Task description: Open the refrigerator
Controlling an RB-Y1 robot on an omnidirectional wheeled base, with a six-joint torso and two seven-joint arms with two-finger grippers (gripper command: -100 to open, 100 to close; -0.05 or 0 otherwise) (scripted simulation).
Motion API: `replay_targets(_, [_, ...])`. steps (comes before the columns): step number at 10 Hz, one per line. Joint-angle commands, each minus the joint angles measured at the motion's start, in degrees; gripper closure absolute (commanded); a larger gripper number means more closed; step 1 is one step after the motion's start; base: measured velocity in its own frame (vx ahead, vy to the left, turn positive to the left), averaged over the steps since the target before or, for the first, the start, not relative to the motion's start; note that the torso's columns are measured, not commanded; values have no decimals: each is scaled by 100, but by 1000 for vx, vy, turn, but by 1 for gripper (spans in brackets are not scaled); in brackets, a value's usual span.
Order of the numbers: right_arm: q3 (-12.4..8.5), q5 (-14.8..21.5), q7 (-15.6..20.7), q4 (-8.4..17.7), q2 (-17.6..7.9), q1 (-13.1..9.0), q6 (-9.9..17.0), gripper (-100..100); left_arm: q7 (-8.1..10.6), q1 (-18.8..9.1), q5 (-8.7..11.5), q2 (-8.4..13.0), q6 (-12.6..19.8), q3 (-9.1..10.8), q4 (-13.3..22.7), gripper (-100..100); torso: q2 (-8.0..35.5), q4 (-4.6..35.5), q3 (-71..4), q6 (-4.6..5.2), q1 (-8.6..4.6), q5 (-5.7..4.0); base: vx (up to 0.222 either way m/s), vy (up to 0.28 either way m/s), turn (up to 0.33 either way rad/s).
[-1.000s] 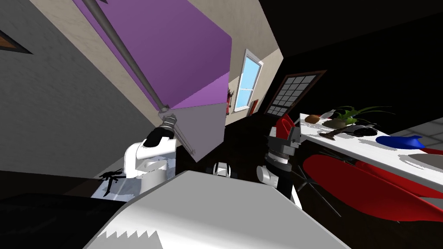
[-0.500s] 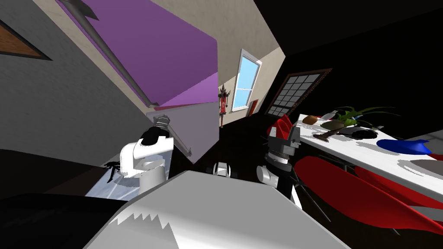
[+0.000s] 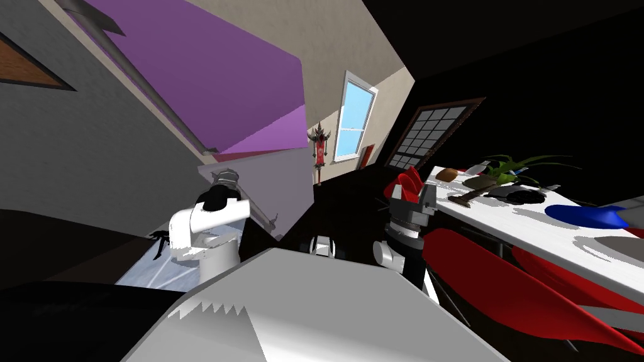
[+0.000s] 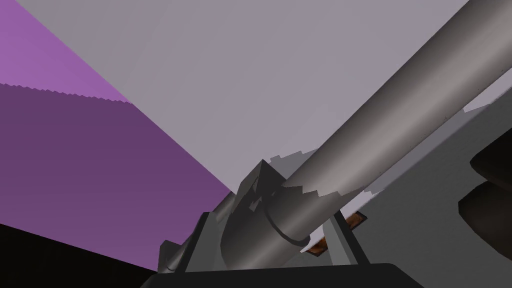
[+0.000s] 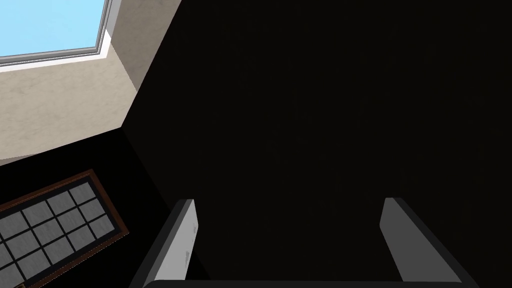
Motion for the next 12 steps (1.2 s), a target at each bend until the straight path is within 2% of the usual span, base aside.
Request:
replay_targets(1, [0, 0, 0, 0, 0, -1, 0, 0, 101, -7, -194, 2, 123, 141, 43, 100, 0, -3, -5, 21, 6, -3, 36, -276, 25])
replay_targets(3, [1, 0, 0, 0, 1, -1, 0, 0, 203, 20, -433, 2, 245, 310, 35, 100, -9, -8, -5, 24, -21, -2, 52, -333, 32])
replay_targets(4, [1, 0, 0, 0, 1, -1, 0, 0, 203, 20, -433, 2, 245, 310, 35, 100, -1, -3, -4, 17, -4, -5, 51, -275, 31])
replay_targets(6, [0, 0, 0, 0, 0, -1, 0, 0, 305, 47, -672, 2, 367, 478, 28, 100, -4, 3, -9, 23, 14, -10, 68, -275, 19])
replay_targets(7, [0, 0, 0, 0, 0, 0, 0, 0, 305, 47, -672, 2, 367, 478, 28, 100, 0, -1, -1, 14, 5, -2, 65, -235, 44])
replay_targets(9, [0, 0, 0, 0, 0, -1, 0, 0, 408, 74, -911, 2, 489, 647, 21, 100, 8, 0, 1, 20, 10, -2, 43, -267, 10])
replay_targets(10, [0, 0, 0, 0, 0, -1, 0, 0, 408, 74, -911, 2, 489, 647, 21, 100, 14, 2, 11, 8, -9, -1, 79, -234, 32])
replay_targets(11, [0, 0, 0, 0, 0, 0, 0, 0, 459, 88, -1030, 2, 551, 731, 18, 100, 16, 6, 10, 9, 17, -3, 69, -232, 13])
replay_targets(12, [0, 0, 0, 0, -1, 0, 0, 0, 422, 112, -941, -3, 517, 696, -15, 100, 28, 13, 13, 2, 12, -8, 29, -119, 21])
